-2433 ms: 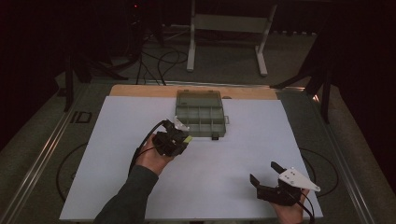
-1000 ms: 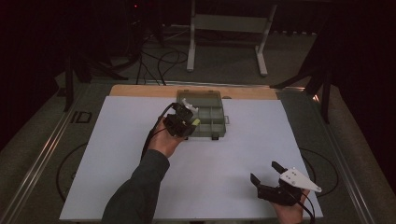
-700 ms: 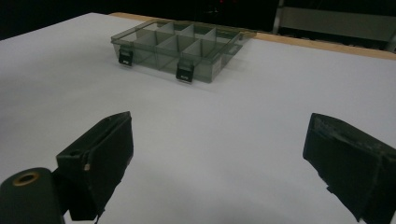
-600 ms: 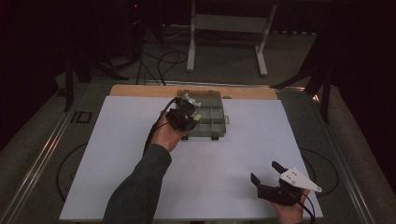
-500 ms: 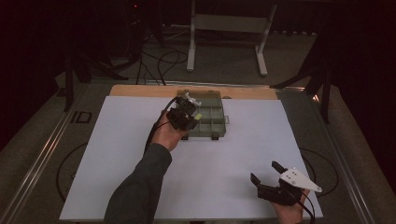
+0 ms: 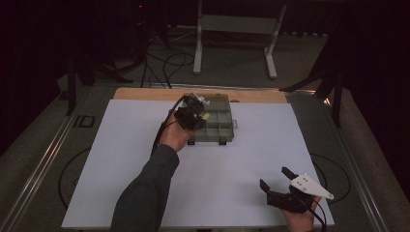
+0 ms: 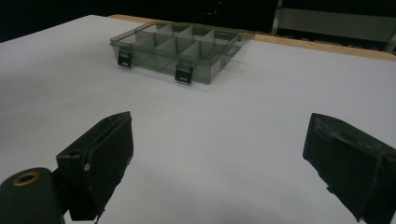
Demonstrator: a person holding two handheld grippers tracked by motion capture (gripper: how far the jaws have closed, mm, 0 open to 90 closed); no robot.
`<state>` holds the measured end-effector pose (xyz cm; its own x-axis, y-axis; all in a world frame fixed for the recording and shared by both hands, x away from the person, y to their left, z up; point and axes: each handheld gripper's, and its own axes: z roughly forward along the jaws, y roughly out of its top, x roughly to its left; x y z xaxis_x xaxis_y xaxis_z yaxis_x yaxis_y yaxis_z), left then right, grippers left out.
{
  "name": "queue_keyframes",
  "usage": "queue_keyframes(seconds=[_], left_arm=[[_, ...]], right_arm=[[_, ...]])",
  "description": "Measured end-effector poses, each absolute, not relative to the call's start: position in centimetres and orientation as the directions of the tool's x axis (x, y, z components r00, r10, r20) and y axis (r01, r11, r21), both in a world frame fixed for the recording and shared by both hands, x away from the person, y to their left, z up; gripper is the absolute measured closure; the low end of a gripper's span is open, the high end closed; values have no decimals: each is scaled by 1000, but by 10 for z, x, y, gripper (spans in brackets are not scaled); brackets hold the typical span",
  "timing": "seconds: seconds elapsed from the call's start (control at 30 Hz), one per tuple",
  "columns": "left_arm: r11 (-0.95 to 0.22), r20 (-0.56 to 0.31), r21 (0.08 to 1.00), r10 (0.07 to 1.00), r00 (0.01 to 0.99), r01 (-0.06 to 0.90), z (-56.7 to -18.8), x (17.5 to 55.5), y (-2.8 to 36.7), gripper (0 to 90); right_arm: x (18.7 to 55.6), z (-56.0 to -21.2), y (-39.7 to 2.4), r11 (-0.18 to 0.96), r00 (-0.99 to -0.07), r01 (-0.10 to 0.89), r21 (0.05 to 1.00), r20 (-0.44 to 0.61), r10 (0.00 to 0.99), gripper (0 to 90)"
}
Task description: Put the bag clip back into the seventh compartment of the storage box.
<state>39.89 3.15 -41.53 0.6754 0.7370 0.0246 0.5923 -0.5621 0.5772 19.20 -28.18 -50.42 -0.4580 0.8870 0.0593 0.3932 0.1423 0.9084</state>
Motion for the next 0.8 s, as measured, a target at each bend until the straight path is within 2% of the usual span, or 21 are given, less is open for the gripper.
queue_keyframes(seconds=[0.8], left_arm=[[-549,16,594,739,673,589,-418,418,9,790]], right_arm=[[192,-503,-286,119,-443,390,913,73,893,81]])
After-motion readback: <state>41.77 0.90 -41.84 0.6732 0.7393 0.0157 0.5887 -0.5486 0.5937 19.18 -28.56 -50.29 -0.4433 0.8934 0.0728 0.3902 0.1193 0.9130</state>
